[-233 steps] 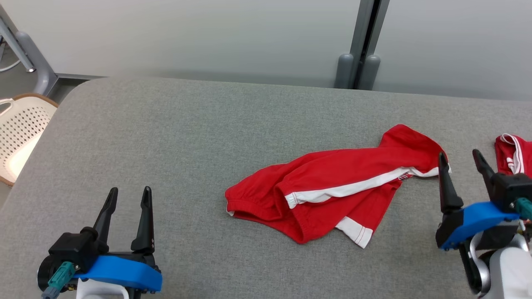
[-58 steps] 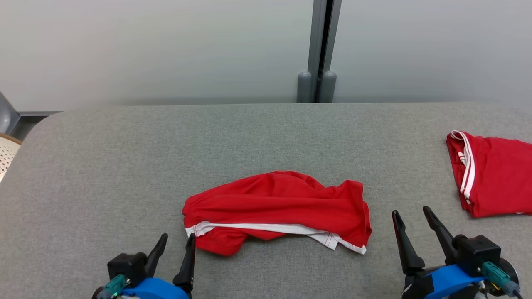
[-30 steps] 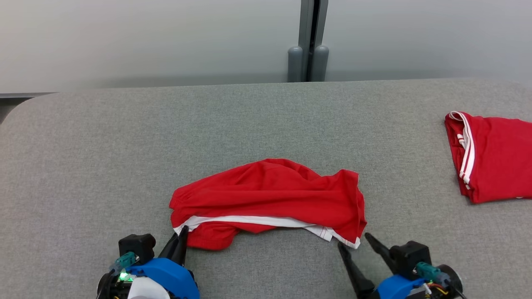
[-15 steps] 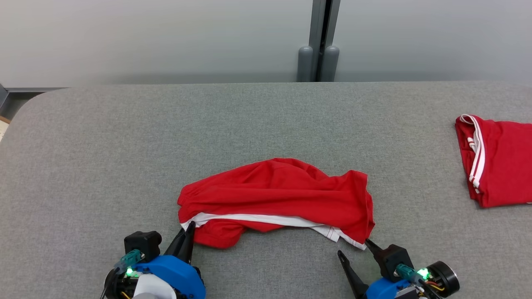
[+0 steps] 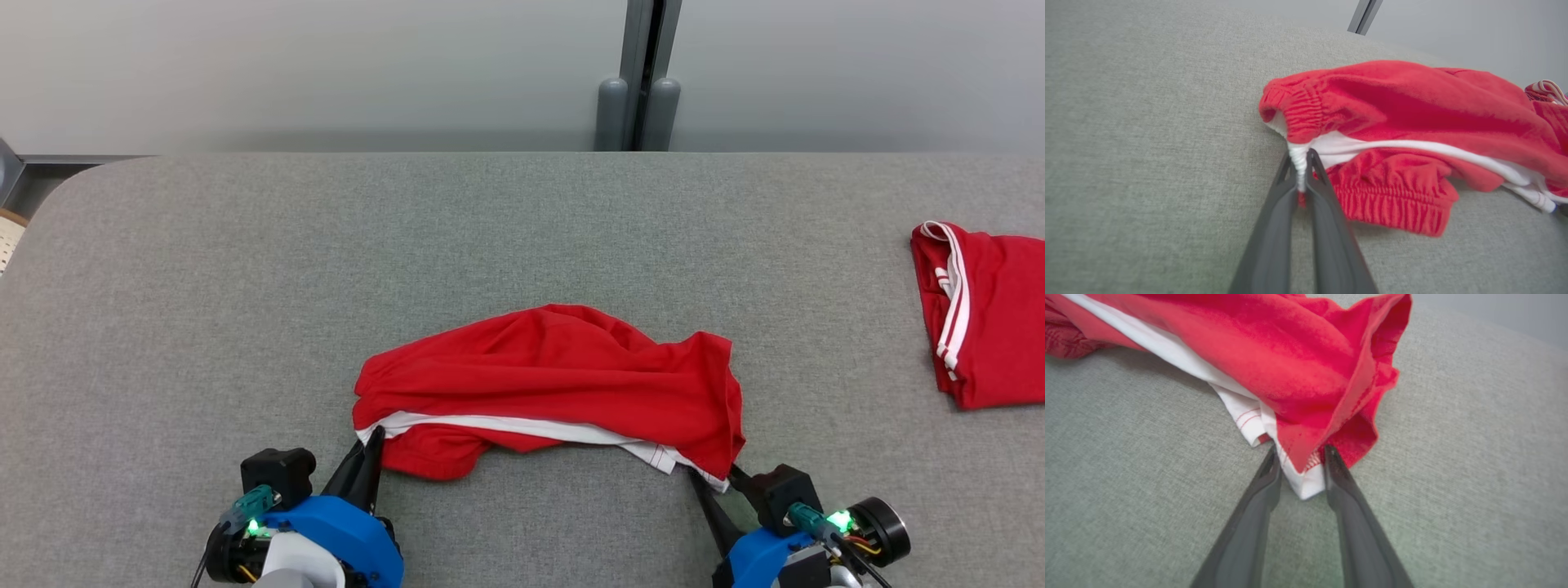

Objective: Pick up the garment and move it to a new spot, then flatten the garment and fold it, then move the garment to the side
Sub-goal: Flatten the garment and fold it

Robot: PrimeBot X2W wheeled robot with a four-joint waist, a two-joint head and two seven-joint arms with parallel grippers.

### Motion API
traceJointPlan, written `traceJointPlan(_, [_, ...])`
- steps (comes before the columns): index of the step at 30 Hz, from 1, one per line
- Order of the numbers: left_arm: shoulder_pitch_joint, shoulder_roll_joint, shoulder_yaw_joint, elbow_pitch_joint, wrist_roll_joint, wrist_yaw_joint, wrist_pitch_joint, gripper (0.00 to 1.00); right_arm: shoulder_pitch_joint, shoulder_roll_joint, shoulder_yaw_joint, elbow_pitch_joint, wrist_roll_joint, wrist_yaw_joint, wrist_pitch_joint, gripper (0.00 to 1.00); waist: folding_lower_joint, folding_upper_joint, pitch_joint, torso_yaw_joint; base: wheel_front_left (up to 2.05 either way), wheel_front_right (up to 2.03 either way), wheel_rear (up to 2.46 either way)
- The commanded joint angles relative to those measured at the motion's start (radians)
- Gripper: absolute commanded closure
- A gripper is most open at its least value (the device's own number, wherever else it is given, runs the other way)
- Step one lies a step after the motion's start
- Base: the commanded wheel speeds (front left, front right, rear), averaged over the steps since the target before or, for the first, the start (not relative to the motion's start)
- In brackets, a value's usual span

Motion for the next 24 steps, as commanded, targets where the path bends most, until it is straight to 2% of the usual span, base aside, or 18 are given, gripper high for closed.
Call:
traceJointPlan(1, [-0.020,0.006,-0.002,-0.004,-0.003,-0.003,-0.006,1.00,-0.016,-0.002,0.001,0.009,-0.002,0.000,-0.006,0.61,-0.0001,-0.0001,0.001,0.001,0.00,0.00,0.00])
traceJointPlan(2, [-0.020,0.007,-0.002,-0.004,-0.005,-0.003,-0.007,1.00,-0.019,-0.002,0.002,0.014,0.002,0.000,-0.007,0.77,-0.0001,-0.0001,0.001,0.002,0.00,0.00,0.00])
traceJointPlan(3, [-0.020,0.007,-0.003,-0.004,-0.006,-0.003,-0.008,1.00,-0.022,-0.002,0.003,0.021,0.005,0.000,-0.006,1.00,-0.0001,-0.0001,0.001,0.002,0.00,0.00,0.00])
traceJointPlan(7, [-0.021,0.009,0.004,-0.021,-0.016,-0.004,-0.025,1.00,-0.025,-0.002,0.011,0.006,0.057,0.000,-0.014,1.00,-0.0001,-0.0001,-0.003,0.005,0.00,0.00,0.00])
traceJointPlan(11, [-0.012,0.013,0.020,-0.088,-0.037,-0.005,-0.051,1.00,0.005,-0.002,0.013,-0.080,0.140,0.000,-0.001,1.00,-0.0001,-0.0001,-0.011,0.005,0.00,0.00,0.00])
traceJointPlan(16, [0.024,0.038,0.005,-0.247,-0.086,-0.011,-0.043,1.00,0.035,-0.004,0.043,-0.296,0.243,0.000,0.055,1.00,-0.0001,-0.0001,-0.023,-0.008,0.00,0.00,0.00])
traceJointPlan(24, [0.032,0.079,0.021,-0.563,-0.219,-0.012,0.029,1.00,0.047,-0.101,-0.029,-0.669,0.340,0.000,0.211,1.00,-0.0001,-0.0001,-0.033,-0.022,0.00,0.00,0.00])
